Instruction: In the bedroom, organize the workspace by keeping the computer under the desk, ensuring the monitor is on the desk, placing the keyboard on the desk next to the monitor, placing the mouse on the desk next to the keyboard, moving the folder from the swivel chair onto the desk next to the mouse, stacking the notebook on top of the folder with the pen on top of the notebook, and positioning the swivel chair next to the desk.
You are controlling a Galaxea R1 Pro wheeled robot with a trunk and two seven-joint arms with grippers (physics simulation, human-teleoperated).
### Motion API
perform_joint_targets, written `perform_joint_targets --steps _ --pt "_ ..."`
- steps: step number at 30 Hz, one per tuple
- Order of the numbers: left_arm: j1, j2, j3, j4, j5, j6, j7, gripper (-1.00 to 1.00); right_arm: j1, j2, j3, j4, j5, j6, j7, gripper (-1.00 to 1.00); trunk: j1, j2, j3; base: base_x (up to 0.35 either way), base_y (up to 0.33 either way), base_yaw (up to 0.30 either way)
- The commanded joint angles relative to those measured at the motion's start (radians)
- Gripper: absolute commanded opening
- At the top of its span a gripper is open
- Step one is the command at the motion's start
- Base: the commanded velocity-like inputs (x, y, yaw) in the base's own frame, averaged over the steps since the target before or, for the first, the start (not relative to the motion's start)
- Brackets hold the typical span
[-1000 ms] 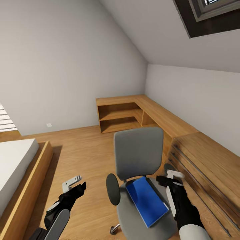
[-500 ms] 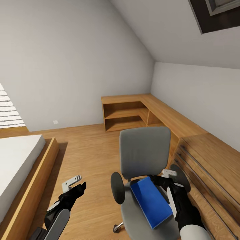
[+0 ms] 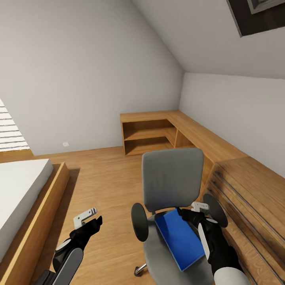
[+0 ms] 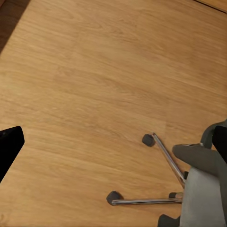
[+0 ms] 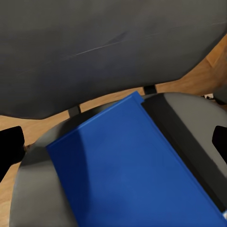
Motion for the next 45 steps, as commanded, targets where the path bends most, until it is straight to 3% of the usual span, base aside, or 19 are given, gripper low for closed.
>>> perform_joint_targets --steps 1,8,18,21,29,35,45 --pt "-0.001 0.001 -0.002 -0.001 0.006 0.002 0.009 1.0 -0.001 0.001 -0.006 -0.002 0.011 0.004 0.009 1.0 0.004 -0.008 -0.004 0.0 0.0 0.0" --pt "-0.001 0.001 -0.001 -0.001 0.006 0.002 0.008 1.0 -0.001 -0.002 -0.009 -0.002 0.011 0.002 0.01 1.0 0.031 -0.057 -0.026 0.0 0.0 0.0" --pt "-0.001 0.005 0.003 -0.008 0.006 0.002 0.007 1.0 -0.002 -0.045 -0.01 0.105 0.012 -0.082 0.009 1.0 0.069 -0.127 -0.058 0.0 0.0 0.0" --pt "-0.001 0.005 0.02 -0.009 0.006 0.004 0.006 1.0 -0.005 -0.061 -0.01 0.137 0.01 -0.096 0.009 1.0 0.081 -0.148 -0.067 0.0 0.0 0.0" --pt "-0.001 0.005 0.04 -0.009 0.006 0.008 0.006 1.0 -0.013 -0.075 -0.01 0.165 0.01 -0.109 0.008 1.0 0.111 -0.204 -0.092 0.0 0.0 0.0" --pt "-0.001 0.004 0.041 -0.009 0.006 0.008 0.006 1.0 -0.055 -0.117 -0.011 0.273 0.004 -0.161 0.008 1.0 0.134 -0.246 -0.111 0.0 0.0 0.0" --pt "-0.001 0.003 0.04 -0.009 0.006 0.008 0.006 1.0 -0.197 -0.212 -0.011 0.53 -0.088 -0.241 0.009 1.0 0.173 -0.316 -0.142 0.0 0.0 0.0"
